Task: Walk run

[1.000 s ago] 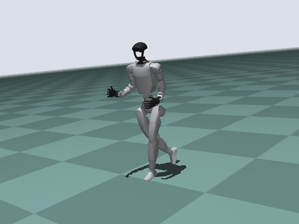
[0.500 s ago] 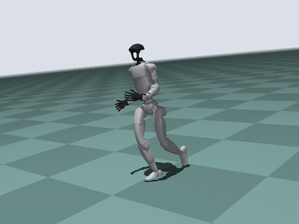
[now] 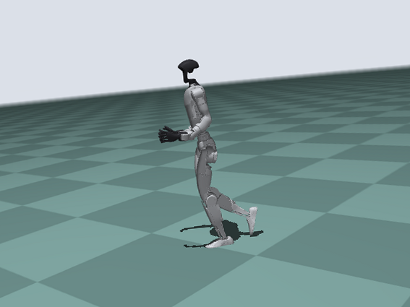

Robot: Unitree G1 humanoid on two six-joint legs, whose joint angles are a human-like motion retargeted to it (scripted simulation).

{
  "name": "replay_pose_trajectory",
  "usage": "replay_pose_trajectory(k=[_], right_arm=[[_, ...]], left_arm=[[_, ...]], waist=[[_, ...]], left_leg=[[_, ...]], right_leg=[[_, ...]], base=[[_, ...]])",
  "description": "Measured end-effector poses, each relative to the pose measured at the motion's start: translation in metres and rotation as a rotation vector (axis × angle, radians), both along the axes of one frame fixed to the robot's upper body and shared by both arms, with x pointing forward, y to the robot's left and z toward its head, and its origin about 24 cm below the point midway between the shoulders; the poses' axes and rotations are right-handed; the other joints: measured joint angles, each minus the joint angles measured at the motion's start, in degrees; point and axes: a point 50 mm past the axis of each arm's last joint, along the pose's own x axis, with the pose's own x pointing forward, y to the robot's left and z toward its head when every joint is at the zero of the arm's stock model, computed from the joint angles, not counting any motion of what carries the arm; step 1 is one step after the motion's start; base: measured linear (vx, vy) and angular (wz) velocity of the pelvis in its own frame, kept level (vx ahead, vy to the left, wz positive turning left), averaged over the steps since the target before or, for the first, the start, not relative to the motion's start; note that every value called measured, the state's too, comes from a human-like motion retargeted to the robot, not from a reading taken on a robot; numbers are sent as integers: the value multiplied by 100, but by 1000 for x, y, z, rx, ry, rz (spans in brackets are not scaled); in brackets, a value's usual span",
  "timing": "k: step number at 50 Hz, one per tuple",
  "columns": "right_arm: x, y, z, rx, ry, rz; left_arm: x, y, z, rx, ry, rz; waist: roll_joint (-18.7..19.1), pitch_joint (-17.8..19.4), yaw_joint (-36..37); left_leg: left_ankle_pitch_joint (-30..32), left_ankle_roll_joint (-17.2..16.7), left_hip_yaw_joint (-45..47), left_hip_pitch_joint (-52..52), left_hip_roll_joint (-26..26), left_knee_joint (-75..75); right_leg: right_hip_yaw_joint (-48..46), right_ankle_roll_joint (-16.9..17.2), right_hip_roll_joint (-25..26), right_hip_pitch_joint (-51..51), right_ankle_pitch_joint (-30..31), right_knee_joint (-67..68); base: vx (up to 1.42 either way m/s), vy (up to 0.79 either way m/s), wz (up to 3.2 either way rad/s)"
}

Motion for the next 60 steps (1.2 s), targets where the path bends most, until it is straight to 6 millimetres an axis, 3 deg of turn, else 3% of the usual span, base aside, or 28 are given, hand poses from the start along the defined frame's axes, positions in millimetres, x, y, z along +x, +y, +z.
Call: replay_pose_trajectory(k=[4, 8, 11, 12, 13, 15, 17, 18, 20, 23, 25, 30, 32, 33, 35, 36, 37, 38, 39, 40, 42, 45, 48, 50, 55, 57, 58, 60], right_arm=[[-30, -2, -18, 39, 106, 42], [-53, -18, -25, -41, 186, 55], [-55, -26, -23, -113, 198, 14], [-52, -27, -21, -132, 185, -9], [-49, -28, -17, -146, 165, -39], [-39, -31, -6, -172, 110, -103], [-31, -25, -2, -150, 74, -146], [-23, -29, 2, -128, 41, -195], [2, -35, 16, -93, -46, -219], [31, -21, 39, -53, -173, -128], [44, -17, 58, -50, -270, -105], [59, -13, 88, -128, -403, -20], [57, -16, 91, -173, -403, 2], [56, -18, 91, -192, -399, 4], [53, -23, 88, -215, -377, -8], [50, -26, 85, -214, -361, -20], [47, -30, 80, -213, -341, -30], [41, -33, 74, -209, -311, -37], [32, -36, 63, -206, -262, -50], [21, -39, 50, -203, -203, -67], [11, -25, 28, -138, -118, -66], [-19, -16, -4, -30, 27, -112], [-41, -9, -20, 67, 109, -91], [-52, -9, -24, 72, 145, -74], [-50, -15, -22, -37, 187, -16], [-39, -15, -14, -66, 149, -27], [-33, -14, -8, -73, 123, -43], [-20, -7, 1, -73, 73, -59]], left_arm=[[41, -12, 48, 19, -217, -49], [57, -23, 81, 90, -340, -137], [64, -23, 89, 191, -345, -218], [67, -22, 89, 224, -332, -242], [68, -22, 87, 248, -310, -265], [69, -23, 80, 273, -273, -298], [52, -17, 52, 296, -171, -304], [41, -20, 34, 301, -109, -330], [22, -29, 1, 277, 15, -344], [-27, -27, -45, 188, 235, -272], [-61, -27, -65, 118, 349, -204], [-130, -11, -85, 33, 534, 19], [-143, -6, -85, 31, 560, 73], [-145, -3, -84, 38, 558, 90], [-139, 2, -79, 64, 533, 100], [-132, 3, -76, 88, 509, 93], [-125, 4, -73, 110, 486, 85], [-120, 4, -70, 131, 467, 74], [-113, 2, -68, 140, 447, 58], [-105, 0, -67, 143, 428, 39], [-65, 3, -58, 112, 323, 26], [-13, -24, -38, 37, 186, -126], [28, -41, -3, -67, 6, -142], [44, -53, 18, -123, -91, -170], [58, -58, 53, -115, -226, -259], [61, -55, 62, -68, -256, -281], [62, -53, 66, -42, -268, -291], [59, -46, 65, 1, -265, -291]], waist=[[280, 74, -590], [451, 37, -1336], [463, 25, -1651], [486, 36, -1689], [540, 64, -1762], [615, 78, -1844], [711, 147, -1564], [708, 77, -1404], [257, -176, -996], [-20, -269, -1017], [-77, -204, -861], [-310, 135, 148], [-369, 305, 578], [-352, 400, 758], [-266, 529, 961], [-189, 532, 937], [-183, 524, 829], [-318, 494, 550], [-434, 440, 332], [-540, 375, 143], [-183, 161, 95], [20, -8, -6], [94, 1, -244], [268, -27, -617], [539, -144, -1495], [611, -134, -1572], [645, -103, -1699], [517, -167, -1696]], left_leg=[[629, -68, -12, 843, 48, -766], [1773, -401, -20, 1598, -124, -1168], [2838, -765, 368, 2192, -147, -1314], [3187, -933, 479, 2359, -106, -1257], [3566, -1108, 323, 2474, -88, -1067], [4397, -1299, 240, 2434, -162, -264], [4397, -1268, 241, 1881, 222, 2014], [4397, -1074, -50, 1549, 233, 2734], [3986, -693, -124, 833, -369, 3157], [2270, 287, 303, -127, -78, 3546], [1495, 637, 352, -732, 28, 3126], [1302, 141, 664, -1144, 43, 142], [952, -334, 324, -1054, -136, -765], [819, -803, 301, -1002, -62, -1076], [922, -885, 398, -922, 65, -1265], [1502, -433, 289, -874, 52, -1122], [1578, -28, 216, -784, -61, -906], [646, 281, 213, -613, -371, -545], [188, 302, -72, -551, -671, -203], [-33, 179, -497, -545, -966, 130], [-235, 57, 208, -445, -73, 244], [-364, 38, 45, 253, 30, -36], [295, 131, 66, 934, -126, -712], [852, 83, -46, 1380, -181, -1037], [2329, -234, 93, 2291, -287, -1313], [2934, -607, 112, 2494, -271, -1030], [3306, -853, 62, 2534, -225, -735], [4156, -1232, 319, 2439, -390, 125]], right_leg=[[-411, -109, -335, -1210, -1646, -503], [-1520, -320, -1034, -1842, -2196, -2498], [-1054, -521, -703, -1964, -2608, -3931], [-1065, -740, -674, -1952, -2454, -4137], [-1285, -1279, -711, -1923, -2089, -4087], [-1885, -1853, -1095, -1787, -2530, -3241], [-427, -1806, -156, -1544, -3012, -2715], [-816, -1765, -372, -1450, -3188, -2453], [-403, -1691, -662, -1192, -3330, -2567], [35, -1656, -654, -575, -3306, -2999], [121, -1635, -612, -158, -2995, -3436], [956, -1465, -312, 793, -1522, -4093], [1261, -1410, -276, 1210, -855, -4124], [1378, -1350, -245, 1438, -518, -4110], [1322, -1122, -212, 1774, 176, -3887], [1317, -884, -99, 1835, 560, -3593], [1200, -637, -58, 1802, 878, -3103], [862, -370, -161, 1584, 1063, -2220], [492, -193, -346, 1321, 1125, -1305], [106, -62, -573, 1037, 1125, -373], [-193, -176, -552, 466, 929, -139], [-561, -518, -484, -330, -498, 126], [-664, -400, -725, -1078, -1522, -503], [-1094, -420, -948, -1407, -1798, -1417], [-840, -510, -620, -1720, -2526, -4157], [-1143, -1053, -603, -1708, -2061, -4324], [-1252, -1587, -604, -1723, -1762, -4147], [-930, -1853, -669, -1630, -2089, -3482]], base=[[95, -57, -24], [100, -40, -1], [109, -50, -46], [114, -49, -69], [115, -33, -37], [137, -37, -60], [155, -95, -167], [155, -90, -123], [122, -63, -126], [105, -45, -155], [117, -43, -183], [119, -36, -259], [117, -21, -238], [132, -17, -189], [148, -15, -117], [135, -15, -24], [135, -14, 75], [160, -12, 130], [181, -10, 155], [160, -22, 30], [118, -36, -82], [117, -48, -20], [98, -44, -16], [115, -39, 37], [113, -38, 0], [107, -36, -64], [123, -41, -50], [146, -56, -100]])
